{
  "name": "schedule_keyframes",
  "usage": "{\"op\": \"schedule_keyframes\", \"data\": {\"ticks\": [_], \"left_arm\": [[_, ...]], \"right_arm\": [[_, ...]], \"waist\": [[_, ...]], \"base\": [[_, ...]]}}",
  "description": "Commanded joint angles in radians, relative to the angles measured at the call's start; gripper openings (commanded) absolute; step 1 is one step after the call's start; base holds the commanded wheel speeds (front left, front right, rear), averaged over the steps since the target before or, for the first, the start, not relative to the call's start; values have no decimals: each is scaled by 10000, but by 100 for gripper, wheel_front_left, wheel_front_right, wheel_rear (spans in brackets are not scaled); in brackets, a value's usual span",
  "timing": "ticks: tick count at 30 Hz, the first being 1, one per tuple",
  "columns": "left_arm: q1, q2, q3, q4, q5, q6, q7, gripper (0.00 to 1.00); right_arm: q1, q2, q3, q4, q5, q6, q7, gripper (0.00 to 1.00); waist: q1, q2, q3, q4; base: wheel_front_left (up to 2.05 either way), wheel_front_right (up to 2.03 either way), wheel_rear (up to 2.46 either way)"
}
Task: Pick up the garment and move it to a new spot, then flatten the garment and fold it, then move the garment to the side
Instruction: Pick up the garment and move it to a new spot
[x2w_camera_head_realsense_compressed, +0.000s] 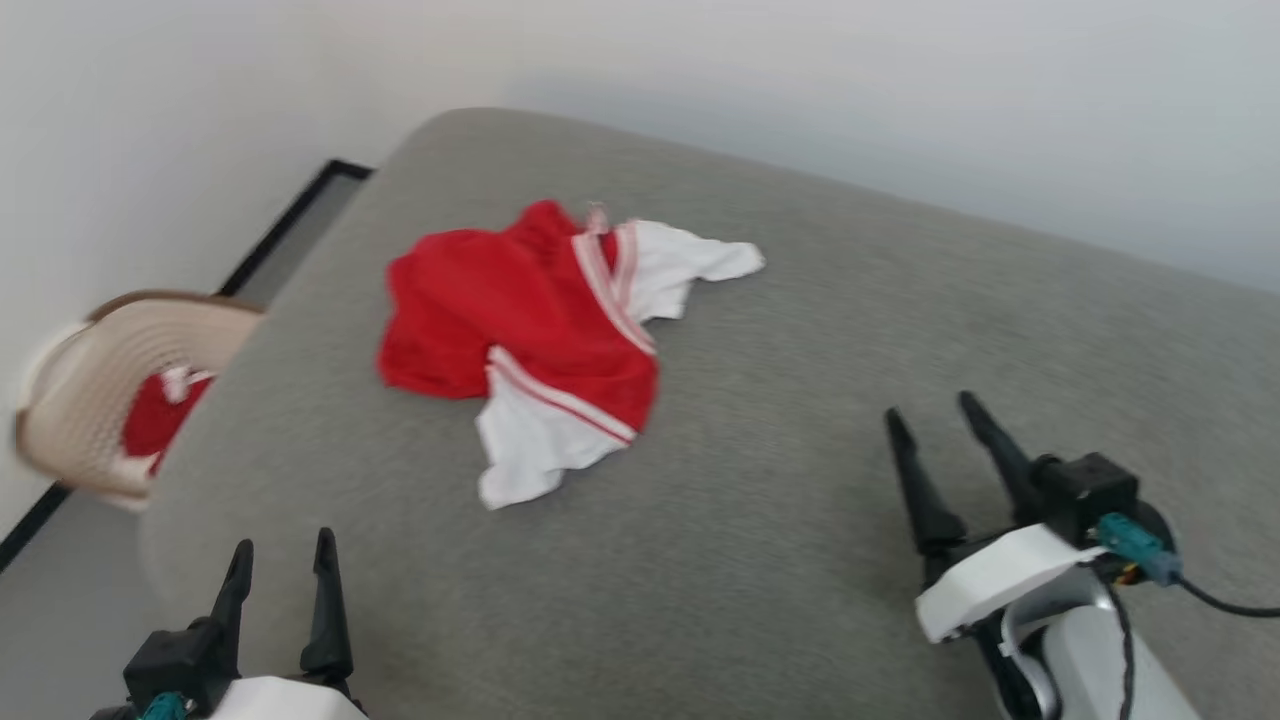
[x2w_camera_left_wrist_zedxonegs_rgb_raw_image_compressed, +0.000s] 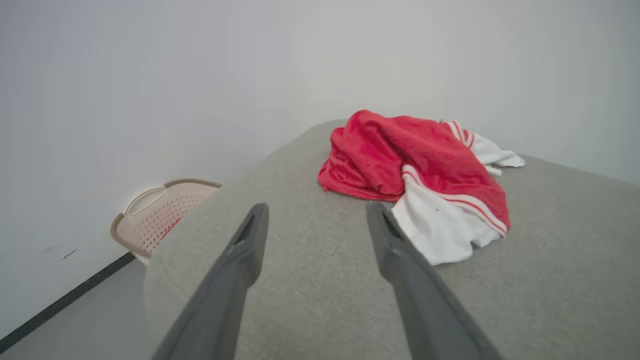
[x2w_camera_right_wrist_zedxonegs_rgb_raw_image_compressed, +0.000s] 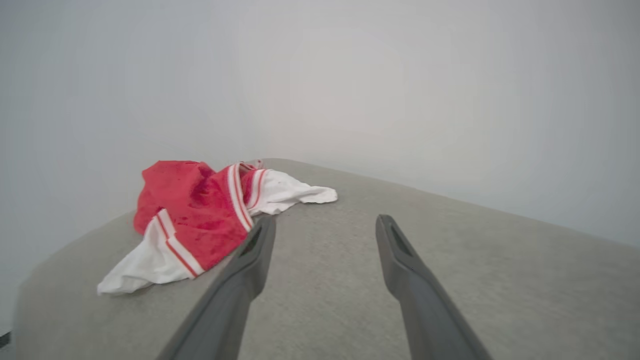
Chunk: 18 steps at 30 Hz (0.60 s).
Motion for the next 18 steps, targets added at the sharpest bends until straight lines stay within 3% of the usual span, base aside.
{"op": "schedule_keyframes", "data": {"ticks": [1,7,13,18], "left_arm": [[165,-33,-18,-102,-173,11,-57,100],[542,-46,204,-352,-933,155,-57,100],[538,-41,-3,-295,-1107,137,-57,100],[-145,-18,-293,-117,-721,-53,-57,100]], "right_arm": [[-37,92,200,58,94,1,-49,100],[-446,242,1057,262,277,-1,-49,100],[-462,228,1124,337,419,1,-49,100],[-452,233,878,223,369,-1,-49,100]], "waist": [[0,0,-140,897],[0,0,44,1061],[0,0,23,989],[0,0,345,107]], "base": [[0,0,0],[0,0,0],[0,0,0],[0,0,0]]}}
